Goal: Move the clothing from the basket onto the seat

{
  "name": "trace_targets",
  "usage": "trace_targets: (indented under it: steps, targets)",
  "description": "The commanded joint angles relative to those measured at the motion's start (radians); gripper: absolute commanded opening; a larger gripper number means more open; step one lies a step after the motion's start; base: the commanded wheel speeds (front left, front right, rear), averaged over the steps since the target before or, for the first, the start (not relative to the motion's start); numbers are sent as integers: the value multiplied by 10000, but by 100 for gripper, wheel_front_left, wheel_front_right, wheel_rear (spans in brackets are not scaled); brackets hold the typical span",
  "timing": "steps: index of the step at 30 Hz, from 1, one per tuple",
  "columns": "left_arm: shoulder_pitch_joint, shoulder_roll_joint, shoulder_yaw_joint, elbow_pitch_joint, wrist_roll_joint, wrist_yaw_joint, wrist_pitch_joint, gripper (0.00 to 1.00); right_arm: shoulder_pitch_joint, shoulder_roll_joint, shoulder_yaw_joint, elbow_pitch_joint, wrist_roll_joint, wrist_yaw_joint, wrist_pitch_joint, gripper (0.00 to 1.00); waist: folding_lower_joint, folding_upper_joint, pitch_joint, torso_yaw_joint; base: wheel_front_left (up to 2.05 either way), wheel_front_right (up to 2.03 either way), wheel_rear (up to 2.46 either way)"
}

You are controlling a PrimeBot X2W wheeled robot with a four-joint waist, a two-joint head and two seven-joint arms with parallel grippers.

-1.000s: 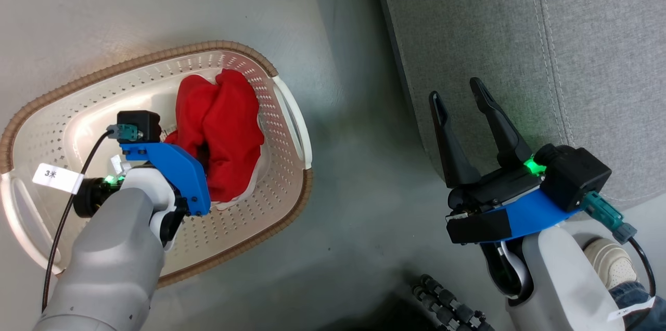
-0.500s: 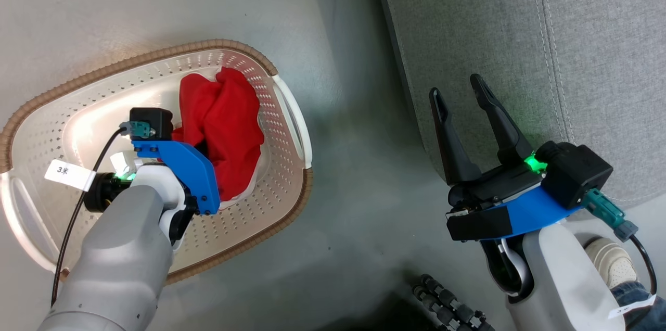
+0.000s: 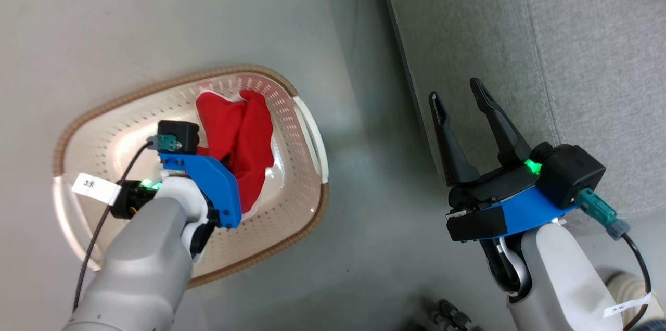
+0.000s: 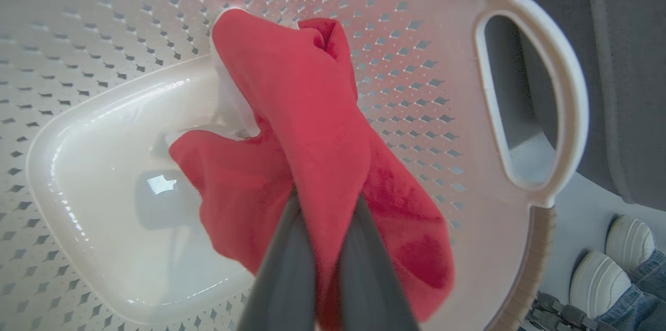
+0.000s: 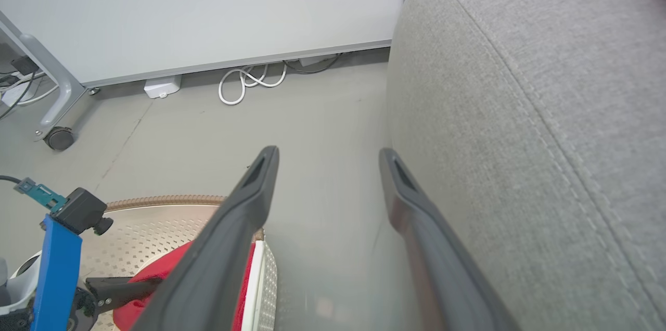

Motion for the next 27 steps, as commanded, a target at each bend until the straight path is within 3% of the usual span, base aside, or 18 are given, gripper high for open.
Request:
trace_targets:
  steps: [1, 12, 27]
  targets:
    - [75, -31, -57, -76, -37, -3, -66, 0, -51, -2, -45, 39, -32, 2, -51, 100, -1, 0, -452, 271, 0, 0, 0]
    - [885, -211, -1433, -980, -477, -5, -346, 0, 280, -5, -212, 592, -436, 2, -24, 100, -1, 0, -2674, 1006, 0, 0, 0]
    - [1073, -7, -3076, -2883, -1479, -5, -1265, 0, 1130, -5, -392, 778, -503, 2, 437, 100, -1, 0, -4963, 1760, 0, 0, 0]
